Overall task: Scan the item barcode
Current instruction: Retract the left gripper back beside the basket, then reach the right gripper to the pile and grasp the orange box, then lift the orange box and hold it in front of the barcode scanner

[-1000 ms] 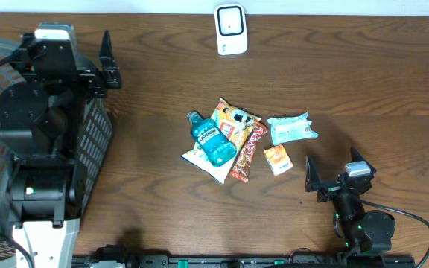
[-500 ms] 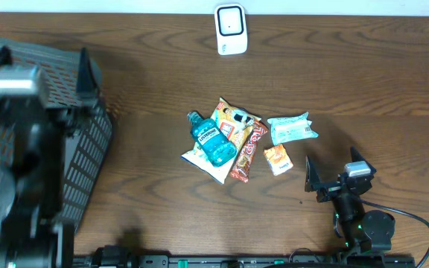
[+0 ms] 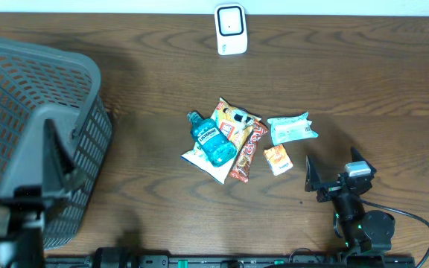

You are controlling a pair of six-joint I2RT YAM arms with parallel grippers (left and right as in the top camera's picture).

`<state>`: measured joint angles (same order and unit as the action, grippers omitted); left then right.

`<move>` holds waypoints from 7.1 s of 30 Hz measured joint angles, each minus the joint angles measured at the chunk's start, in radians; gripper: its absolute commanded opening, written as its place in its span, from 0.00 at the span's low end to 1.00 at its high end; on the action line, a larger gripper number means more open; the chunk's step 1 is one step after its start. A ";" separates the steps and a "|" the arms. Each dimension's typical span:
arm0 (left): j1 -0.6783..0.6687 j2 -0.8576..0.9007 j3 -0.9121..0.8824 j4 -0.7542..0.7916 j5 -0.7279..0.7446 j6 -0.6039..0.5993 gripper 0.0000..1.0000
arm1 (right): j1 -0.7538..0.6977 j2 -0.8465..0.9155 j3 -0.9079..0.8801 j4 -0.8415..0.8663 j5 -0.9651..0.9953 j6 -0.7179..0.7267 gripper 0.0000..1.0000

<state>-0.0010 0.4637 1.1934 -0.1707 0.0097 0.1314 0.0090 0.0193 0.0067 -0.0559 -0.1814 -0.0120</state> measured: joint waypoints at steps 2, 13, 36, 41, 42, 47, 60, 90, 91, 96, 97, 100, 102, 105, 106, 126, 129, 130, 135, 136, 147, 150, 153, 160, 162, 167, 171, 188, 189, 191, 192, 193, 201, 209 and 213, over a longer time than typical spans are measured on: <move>0.000 -0.020 0.010 -0.010 -0.038 0.000 1.00 | 0.000 0.000 0.000 0.000 0.000 0.000 0.99; 0.000 -0.116 0.025 -0.014 -0.124 0.000 1.00 | 0.000 0.000 0.000 0.000 -0.013 0.338 0.99; 0.000 -0.358 0.027 -0.011 -0.008 0.000 1.00 | 0.000 0.000 0.000 0.014 -0.569 0.688 0.99; -0.002 -0.409 0.026 -0.010 -0.008 -0.003 1.00 | 0.000 0.000 0.000 0.014 -0.750 0.738 0.99; -0.002 -0.415 0.026 -0.010 -0.008 -0.005 1.00 | 0.000 0.000 0.000 0.014 -0.775 0.761 0.99; -0.010 -0.442 0.025 -0.010 -0.008 -0.026 1.00 | 0.000 0.000 0.000 0.014 -0.837 0.870 0.99; -0.021 -0.453 -0.045 0.014 -0.008 -0.030 1.00 | 0.000 0.000 0.000 0.032 -0.943 0.911 0.99; -0.021 -0.293 -0.718 0.148 -0.008 -0.167 1.00 | 0.115 0.979 0.872 -0.612 -0.271 0.489 0.99; -0.021 -0.296 -0.718 0.149 -0.008 -0.175 1.00 | 0.120 1.002 0.872 -0.620 -0.273 0.486 0.99; -0.021 -0.333 -0.718 0.049 -0.008 -0.192 1.00 | 0.122 1.095 0.875 -0.706 -0.299 0.474 0.99; -0.021 -0.345 -0.718 0.020 -0.008 -0.192 1.00 | 0.122 1.102 0.875 -0.721 -0.299 0.470 0.99; -0.021 -0.387 -0.720 -0.044 -0.007 -0.196 1.00 | 0.122 1.115 0.875 -0.737 -0.300 0.459 0.99; -0.021 -0.414 -0.727 -0.056 0.004 -0.200 1.00 | 0.122 1.122 0.875 -0.739 -0.296 0.468 0.99; -0.021 -0.444 -0.747 -0.058 0.027 -0.206 1.00 | 0.122 1.138 0.874 -0.748 -0.289 0.521 0.94; -0.021 -0.452 -0.762 -0.058 0.034 -0.210 1.00 | 0.122 1.147 0.874 -0.748 -0.285 0.549 0.91; -0.022 -0.453 -0.849 -0.070 0.060 -0.233 1.00 | 0.146 1.478 0.633 -0.356 -0.188 1.204 0.40; -0.022 -0.453 -0.849 -0.102 0.063 -0.232 1.00 | 0.146 1.522 0.635 -0.293 -0.189 1.220 0.01; -0.022 -0.453 -0.849 -0.117 0.066 -0.232 1.00 | 0.146 1.532 0.636 -0.286 -0.196 1.225 0.01; -0.023 -0.454 -0.849 -0.190 0.066 -0.233 1.00 | 0.143 1.564 0.657 -0.283 -0.225 1.212 0.01; -0.023 -0.454 -0.849 -0.194 0.066 -0.233 1.00 | 0.143 1.566 0.660 -0.287 -0.228 1.204 0.01; -0.023 -0.454 -0.849 -0.196 0.063 -0.233 1.00 | 0.100 1.381 0.605 -0.496 -0.337 1.045 0.01; -0.023 -0.454 -0.850 -0.197 0.063 -0.233 1.00 | 0.057 1.230 0.602 -0.557 -0.479 0.994 0.01; -0.023 -0.454 -0.850 -0.197 0.063 -0.233 1.00 | 0.036 1.100 0.602 -0.587 -0.662 0.976 0.02; -0.023 -0.454 -0.850 -0.196 0.063 -0.233 1.00 | 0.033 0.936 0.602 -0.594 -1.007 1.037 0.02; -0.023 -0.454 -0.850 -0.197 0.063 -0.233 1.00 | 0.032 0.912 0.602 -0.595 -1.049 1.078 0.01; -0.023 -0.454 -0.850 -0.196 0.063 -0.233 1.00 | 0.032 0.900 0.602 -0.677 -1.105 1.289 0.01; -0.023 -0.454 -0.850 -0.196 0.063 -0.233 1.00 | 0.032 0.901 0.602 -0.692 -1.114 1.434 0.01; -0.023 -0.454 -0.850 -0.197 0.063 -0.233 1.00 | 0.074 0.901 0.602 -0.540 -0.872 0.961 0.01; -0.023 -0.454 -0.850 -0.197 0.063 -0.233 1.00 | 0.084 0.901 0.602 -0.513 -0.848 0.896 0.01; -0.023 -0.454 -0.850 -0.196 0.063 -0.233 1.00 | 0.093 0.901 0.602 -0.454 -0.818 0.793 0.01; -0.023 -0.454 -0.850 -0.197 0.063 -0.233 1.00 | 0.095 0.901 0.601 -0.412 -0.797 0.748 0.01; -0.023 -0.454 -0.850 -0.196 0.063 -0.233 1.00 | 0.095 0.901 0.600 -0.357 -0.770 0.720 0.01; -0.023 -0.454 -0.850 -0.197 0.063 -0.233 1.00 | 0.148 0.915 0.600 0.030 -0.527 0.605 0.01; -0.023 -0.454 -0.852 -0.196 0.063 -0.233 1.00 | 0.269 1.168 0.600 0.496 -0.051 0.501 0.01; -0.023 -0.454 -0.854 -0.196 0.063 -0.233 1.00 | 0.299 1.388 0.612 0.851 0.074 0.462 0.01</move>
<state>-0.0235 0.0101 0.3393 -0.3668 0.0727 -0.1017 0.3080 1.4071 0.6186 0.7956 -0.1078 0.4500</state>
